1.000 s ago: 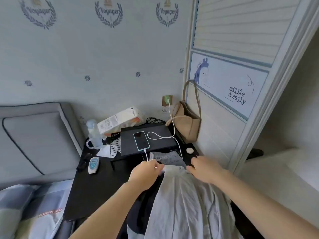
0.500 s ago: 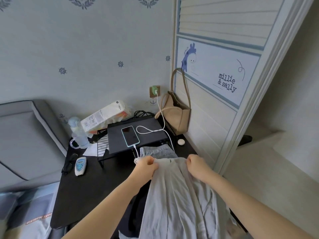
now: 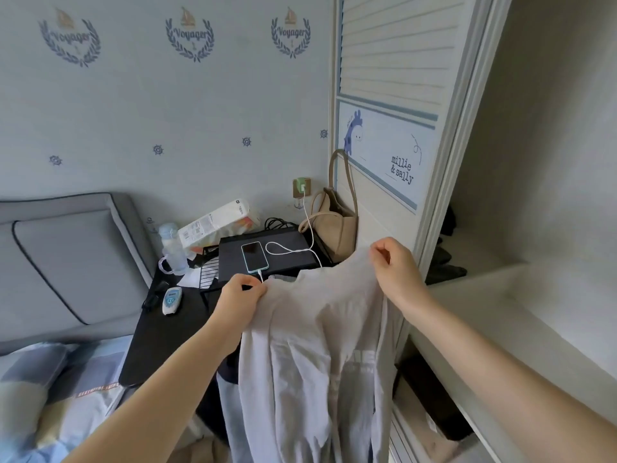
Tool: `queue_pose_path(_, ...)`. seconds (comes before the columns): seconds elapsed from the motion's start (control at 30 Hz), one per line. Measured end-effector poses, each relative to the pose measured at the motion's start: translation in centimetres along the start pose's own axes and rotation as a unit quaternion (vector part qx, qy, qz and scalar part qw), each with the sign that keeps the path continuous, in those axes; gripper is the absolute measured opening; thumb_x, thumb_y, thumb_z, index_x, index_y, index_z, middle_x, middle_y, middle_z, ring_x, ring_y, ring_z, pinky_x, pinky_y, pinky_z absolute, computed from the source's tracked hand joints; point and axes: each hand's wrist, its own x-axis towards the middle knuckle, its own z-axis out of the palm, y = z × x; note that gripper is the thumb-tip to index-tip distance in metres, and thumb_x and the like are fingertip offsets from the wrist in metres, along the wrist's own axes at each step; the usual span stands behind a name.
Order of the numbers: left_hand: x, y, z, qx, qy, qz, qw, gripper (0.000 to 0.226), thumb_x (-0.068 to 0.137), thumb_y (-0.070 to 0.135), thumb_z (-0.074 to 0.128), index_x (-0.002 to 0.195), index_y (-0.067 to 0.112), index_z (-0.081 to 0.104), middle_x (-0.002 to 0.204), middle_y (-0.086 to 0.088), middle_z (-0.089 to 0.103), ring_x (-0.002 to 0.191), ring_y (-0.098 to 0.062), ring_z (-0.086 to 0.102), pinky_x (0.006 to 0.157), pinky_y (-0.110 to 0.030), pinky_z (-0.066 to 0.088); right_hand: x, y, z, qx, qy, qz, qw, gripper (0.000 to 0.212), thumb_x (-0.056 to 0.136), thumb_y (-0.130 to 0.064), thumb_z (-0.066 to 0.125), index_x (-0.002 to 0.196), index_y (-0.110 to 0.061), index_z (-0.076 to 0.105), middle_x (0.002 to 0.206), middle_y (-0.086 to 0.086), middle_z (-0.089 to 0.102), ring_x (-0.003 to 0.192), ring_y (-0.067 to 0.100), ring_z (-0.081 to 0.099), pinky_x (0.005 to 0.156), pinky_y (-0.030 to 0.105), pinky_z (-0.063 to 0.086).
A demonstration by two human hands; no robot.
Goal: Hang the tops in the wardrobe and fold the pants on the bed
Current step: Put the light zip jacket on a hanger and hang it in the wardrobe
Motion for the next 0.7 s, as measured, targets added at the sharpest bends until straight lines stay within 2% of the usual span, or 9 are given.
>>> queue_pose_path(0.07, -2.9, -0.3, -0.3, -0.037, -0.028, -0.052, 0.998, 0.013, 0.095, 0.017, 0.060, 0.087, 0.007, 0.056, 0.090, -0.014, 0.055, 0.079, -0.025, 0.049, 0.069, -0.035, 0.041, -1.7, -1.5, -2.1, 0.029, 0.007, -0.031, 0.999, 0.011, 0.100, -0.017, 0.046, 0.102, -0.015, 0.056, 0.087, -0.011, 0.054, 0.081, 0.001, 0.051, 0.070, 0.017, 0.039)
queue_pose_path(0.13, -6.0, -0.9, 0.1, -0.079, -0.051, -0.112, 0.989, 0.010, 0.094, 0.008, 0.059, 0.092, -0.001, 0.062, 0.091, -0.018, 0.058, 0.081, -0.028, 0.055, 0.074, -0.039, 0.049, -3.2, -3.1, -3.7, 0.055, 0.008, -0.059, 0.997, 0.011, 0.099, -0.016, 0.047, 0.102, -0.013, 0.058, 0.088, -0.009, 0.056, 0.081, 0.001, 0.052, 0.072, 0.014, 0.041)
queue_pose_path(0.2, -9.1, -1.7, 0.5, -0.104, -0.063, -0.166, 0.979, 0.010, 0.094, 0.007, 0.059, 0.091, -0.002, 0.064, 0.089, -0.016, 0.064, 0.078, -0.028, 0.061, 0.069, -0.035, 0.054, -4.7, -4.4, -4.6, 0.066, -0.001, -0.085, 0.994, 0.012, 0.099, -0.016, 0.048, 0.101, -0.013, 0.059, 0.087, -0.009, 0.058, 0.081, 0.000, 0.053, 0.071, 0.010, 0.041)
queue_pose_path(0.3, -12.4, -2.5, 0.4, -0.173, -0.149, -0.259, 0.938, 0.009, 0.090, 0.014, 0.062, 0.085, 0.007, 0.065, 0.080, -0.011, 0.061, 0.078, -0.024, 0.058, 0.072, -0.033, 0.051, -6.8, -6.2, -5.5, 0.071, -0.004, -0.122, 0.990, 0.012, 0.099, -0.018, 0.048, 0.099, -0.015, 0.060, 0.086, -0.013, 0.058, 0.082, -0.001, 0.055, 0.073, 0.008, 0.041)
queue_pose_path(0.4, -14.1, -2.3, -0.3, -0.228, -0.196, -0.290, 0.908, 0.025, 0.086, 0.033, 0.069, 0.093, 0.011, 0.078, 0.098, -0.011, 0.072, 0.098, -0.029, 0.065, 0.092, -0.040, 0.051, -8.5, -7.9, -6.4, 0.078, -0.005, -0.168, 0.983, 0.012, 0.098, -0.017, 0.049, 0.098, -0.012, 0.060, 0.084, -0.011, 0.058, 0.081, 0.003, 0.055, 0.074, 0.011, 0.041)
queue_pose_path(0.47, -14.9, -1.3, -0.7, -0.253, -0.198, -0.265, 0.909, 0.030, 0.082, 0.032, 0.072, 0.101, 0.010, 0.076, 0.106, -0.012, 0.072, 0.103, -0.029, 0.065, 0.095, -0.042, 0.050, -9.4, -8.5, -7.0, 0.077, -0.015, -0.189, 0.979, 0.012, 0.098, -0.016, 0.049, 0.097, -0.011, 0.060, 0.085, -0.009, 0.059, 0.081, 0.003, 0.055, 0.073, 0.011, 0.041)
queue_pose_path(0.53, -15.1, 0.2, -1.3, -0.276, -0.162, -0.216, 0.922, 0.032, 0.081, 0.024, 0.070, 0.106, 0.006, 0.072, 0.102, -0.013, 0.070, 0.091, -0.028, 0.065, 0.086, -0.040, 0.051, -9.8, -8.6, -7.6, 0.059, -0.014, -0.191, 0.980, 0.011, 0.098, -0.016, 0.048, 0.096, -0.012, 0.059, 0.083, -0.010, 0.057, 0.078, 0.001, 0.054, 0.071, 0.010, 0.041)
queue_pose_path(0.63, -14.9, 2.7, -3.1, -0.284, -0.021, -0.060, 0.957, 0.022, 0.084, 0.015, 0.072, 0.100, 0.000, 0.071, 0.074, -0.007, 0.066, 0.062, -0.019, 0.056, 0.064, -0.029, 0.049, -10.0, -7.5, -8.4, 0.002, 0.003, -0.142, 0.990, 0.010, 0.099, -0.016, 0.047, 0.095, -0.013, 0.056, 0.081, -0.010, 0.055, 0.074, 0.001, 0.052, 0.065, 0.009, 0.039)
queue_pose_path(0.7, -15.5, 4.8, -4.6, -0.231, 0.057, 0.059, 0.969, 0.008, 0.087, 0.012, 0.070, 0.089, 0.004, 0.073, 0.059, 0.003, 0.061, 0.053, -0.010, 0.048, 0.055, -0.019, 0.045, -10.1, -6.4, -8.6, -0.049, -0.003, -0.097, 0.994, 0.012, 0.099, -0.017, 0.046, 0.094, -0.012, 0.055, 0.080, -0.005, 0.056, 0.072, 0.009, 0.053, 0.060, 0.012, 0.038)
